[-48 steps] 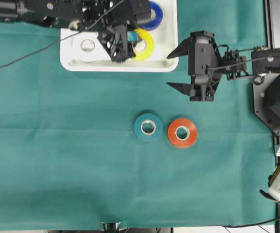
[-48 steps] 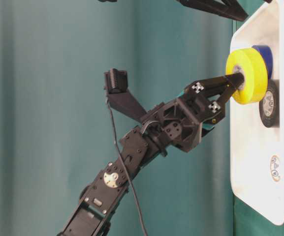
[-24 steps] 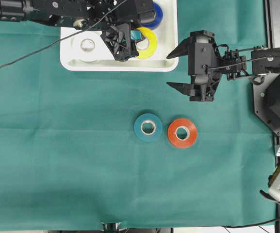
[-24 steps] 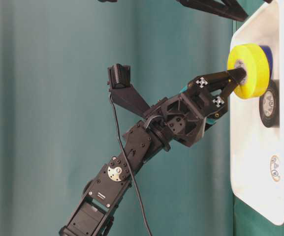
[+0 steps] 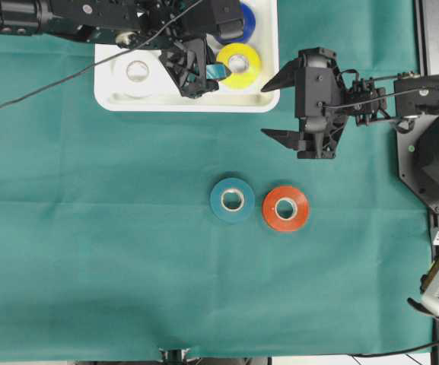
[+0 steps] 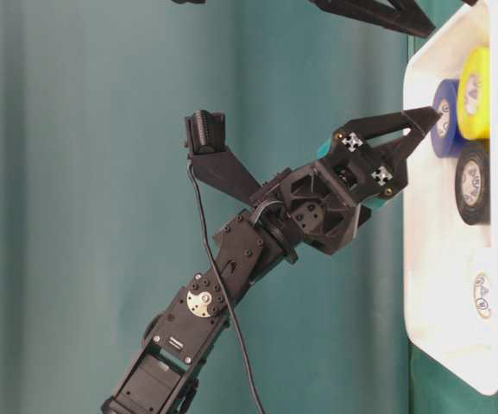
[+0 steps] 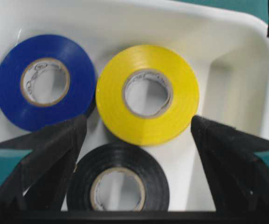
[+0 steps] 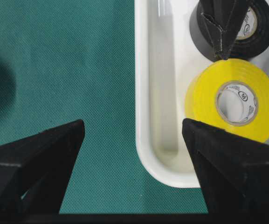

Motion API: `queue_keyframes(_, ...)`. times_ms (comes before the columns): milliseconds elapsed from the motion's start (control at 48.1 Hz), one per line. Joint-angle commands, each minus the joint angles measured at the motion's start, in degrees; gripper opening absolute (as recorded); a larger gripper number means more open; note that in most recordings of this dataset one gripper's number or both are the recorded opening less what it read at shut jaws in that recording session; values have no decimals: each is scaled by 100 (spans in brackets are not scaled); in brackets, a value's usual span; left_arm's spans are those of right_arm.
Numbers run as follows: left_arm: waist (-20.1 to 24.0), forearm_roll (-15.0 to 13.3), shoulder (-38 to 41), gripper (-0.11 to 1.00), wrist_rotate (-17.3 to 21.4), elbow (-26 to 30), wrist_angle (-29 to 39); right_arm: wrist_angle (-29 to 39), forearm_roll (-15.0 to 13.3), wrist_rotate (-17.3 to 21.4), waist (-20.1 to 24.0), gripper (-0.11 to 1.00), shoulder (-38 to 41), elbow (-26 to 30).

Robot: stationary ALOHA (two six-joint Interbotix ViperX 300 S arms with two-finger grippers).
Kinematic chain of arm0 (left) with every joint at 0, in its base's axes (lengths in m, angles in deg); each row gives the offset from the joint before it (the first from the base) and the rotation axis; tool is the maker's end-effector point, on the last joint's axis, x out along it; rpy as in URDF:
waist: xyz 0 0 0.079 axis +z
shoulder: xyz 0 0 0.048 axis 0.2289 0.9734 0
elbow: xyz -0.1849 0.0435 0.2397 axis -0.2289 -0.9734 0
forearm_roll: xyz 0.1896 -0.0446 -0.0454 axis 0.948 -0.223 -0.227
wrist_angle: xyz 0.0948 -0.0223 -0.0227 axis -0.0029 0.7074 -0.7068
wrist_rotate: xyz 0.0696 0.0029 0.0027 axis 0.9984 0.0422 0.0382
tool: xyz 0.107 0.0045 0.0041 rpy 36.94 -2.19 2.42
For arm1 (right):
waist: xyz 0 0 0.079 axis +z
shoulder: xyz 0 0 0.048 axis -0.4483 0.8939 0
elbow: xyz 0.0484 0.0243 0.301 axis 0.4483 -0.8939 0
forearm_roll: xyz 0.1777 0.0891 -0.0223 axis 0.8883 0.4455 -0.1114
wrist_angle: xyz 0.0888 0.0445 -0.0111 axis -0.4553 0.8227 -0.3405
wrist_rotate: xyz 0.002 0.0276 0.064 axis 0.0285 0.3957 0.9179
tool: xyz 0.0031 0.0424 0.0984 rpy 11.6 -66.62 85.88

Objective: Put the tape alternately from left to right into the white case.
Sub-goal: 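Release the yellow roll in the tray and withdraw the left gripper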

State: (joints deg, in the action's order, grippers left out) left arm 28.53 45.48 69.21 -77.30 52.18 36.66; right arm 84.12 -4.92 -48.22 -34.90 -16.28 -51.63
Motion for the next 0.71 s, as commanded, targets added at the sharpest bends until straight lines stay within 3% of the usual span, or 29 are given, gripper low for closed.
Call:
queue_keyframes(0, -9, -9, -185, 99, -18, 167, -44, -26, 9, 0, 18, 82, -35, 114)
queue_keyframes(333, -149, -18, -325, 99, -18, 97, 26, -35, 9, 0, 18, 82, -35, 97)
queue_keyframes(686, -703, -9, -1037, 99, -26, -650, 9, -53, 9, -9, 18, 82, -35, 79)
